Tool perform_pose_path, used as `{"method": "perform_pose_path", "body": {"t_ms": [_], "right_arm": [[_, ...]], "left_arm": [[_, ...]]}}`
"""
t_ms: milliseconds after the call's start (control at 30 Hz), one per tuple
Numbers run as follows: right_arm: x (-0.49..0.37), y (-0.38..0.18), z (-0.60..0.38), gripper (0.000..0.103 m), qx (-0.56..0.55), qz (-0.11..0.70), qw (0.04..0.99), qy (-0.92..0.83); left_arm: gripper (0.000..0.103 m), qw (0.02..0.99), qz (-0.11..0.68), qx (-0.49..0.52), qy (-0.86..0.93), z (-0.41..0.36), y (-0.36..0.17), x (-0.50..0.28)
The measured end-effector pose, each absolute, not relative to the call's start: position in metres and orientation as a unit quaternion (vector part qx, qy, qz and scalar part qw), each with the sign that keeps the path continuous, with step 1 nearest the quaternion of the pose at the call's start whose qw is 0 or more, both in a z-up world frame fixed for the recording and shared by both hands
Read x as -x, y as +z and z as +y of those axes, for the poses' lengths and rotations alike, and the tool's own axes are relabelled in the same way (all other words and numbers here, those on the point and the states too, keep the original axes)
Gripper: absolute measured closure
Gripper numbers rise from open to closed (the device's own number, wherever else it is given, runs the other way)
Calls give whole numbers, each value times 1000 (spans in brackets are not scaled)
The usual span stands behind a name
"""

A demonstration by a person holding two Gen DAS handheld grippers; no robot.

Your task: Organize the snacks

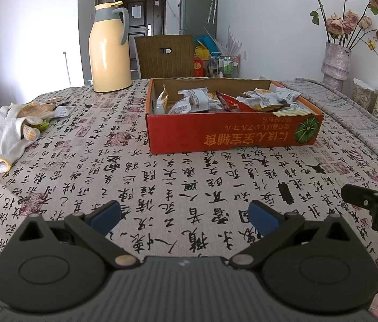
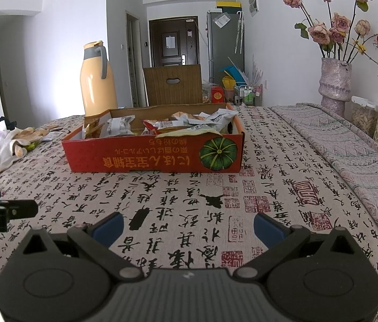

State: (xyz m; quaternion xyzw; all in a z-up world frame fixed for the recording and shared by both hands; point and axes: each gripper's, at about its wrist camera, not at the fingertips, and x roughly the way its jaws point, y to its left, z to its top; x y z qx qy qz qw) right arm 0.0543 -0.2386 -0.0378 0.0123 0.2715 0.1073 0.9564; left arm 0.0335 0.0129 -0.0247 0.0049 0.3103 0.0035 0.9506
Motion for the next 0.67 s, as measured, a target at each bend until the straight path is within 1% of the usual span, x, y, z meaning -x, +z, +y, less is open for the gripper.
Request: {"method": "perform_pose_path", "body": {"t_ms": [667], "right_arm": [[-53,-39,-238,0,-12,272,956,108]], "left_arm": [[0,952,307,-9,-10,10,-24,-33]]}}
